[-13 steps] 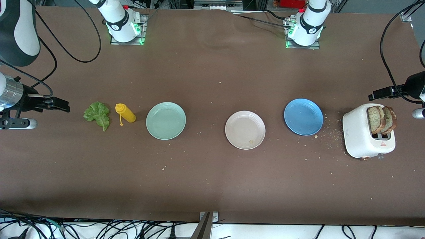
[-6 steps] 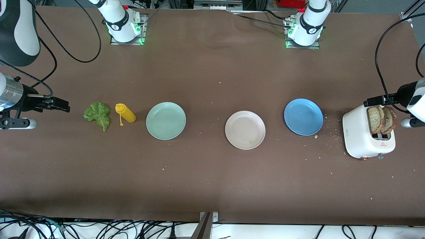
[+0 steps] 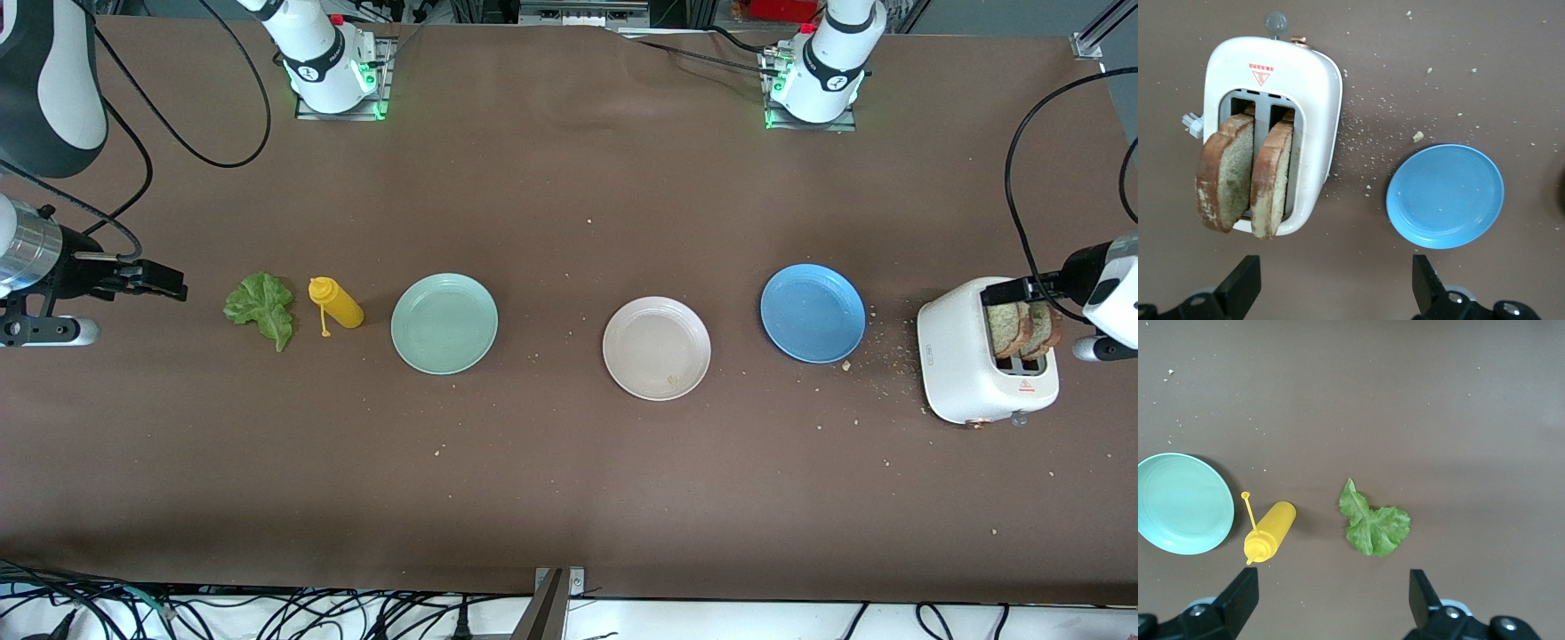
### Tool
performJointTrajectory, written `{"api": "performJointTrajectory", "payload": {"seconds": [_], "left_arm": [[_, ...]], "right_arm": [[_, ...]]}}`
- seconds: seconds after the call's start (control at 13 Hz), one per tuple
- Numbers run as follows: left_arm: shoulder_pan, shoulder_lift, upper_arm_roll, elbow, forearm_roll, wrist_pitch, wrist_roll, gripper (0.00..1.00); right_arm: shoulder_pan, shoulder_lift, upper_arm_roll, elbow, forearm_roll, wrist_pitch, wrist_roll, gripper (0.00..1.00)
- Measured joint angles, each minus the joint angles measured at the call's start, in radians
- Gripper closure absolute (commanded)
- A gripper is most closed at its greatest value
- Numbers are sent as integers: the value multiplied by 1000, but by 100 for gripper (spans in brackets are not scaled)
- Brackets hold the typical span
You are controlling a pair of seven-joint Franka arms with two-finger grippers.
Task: Make sandwich in beige plate with both arms
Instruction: 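Lower the left gripper over the toast slices in the white toaster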
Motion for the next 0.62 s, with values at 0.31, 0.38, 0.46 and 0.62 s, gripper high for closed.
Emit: {"api": "performJointTrajectory", "payload": {"seconds": [0.31, 0.38, 0.46, 0.62], "left_arm": [[2, 29, 1, 0, 5, 30, 3, 0], [8, 37, 1, 0, 5, 47, 11, 0], [15, 44, 2, 0, 5, 58, 25, 0], [31, 61, 3, 0, 5, 89, 66, 0]], "right_arm": [[0, 0, 0, 0, 0, 0, 0, 0], [0, 0, 0, 0, 0, 0, 0, 0], [0, 0, 0, 0, 0, 0, 0, 0], [0, 0, 0, 0, 0, 0, 0, 0]]}}
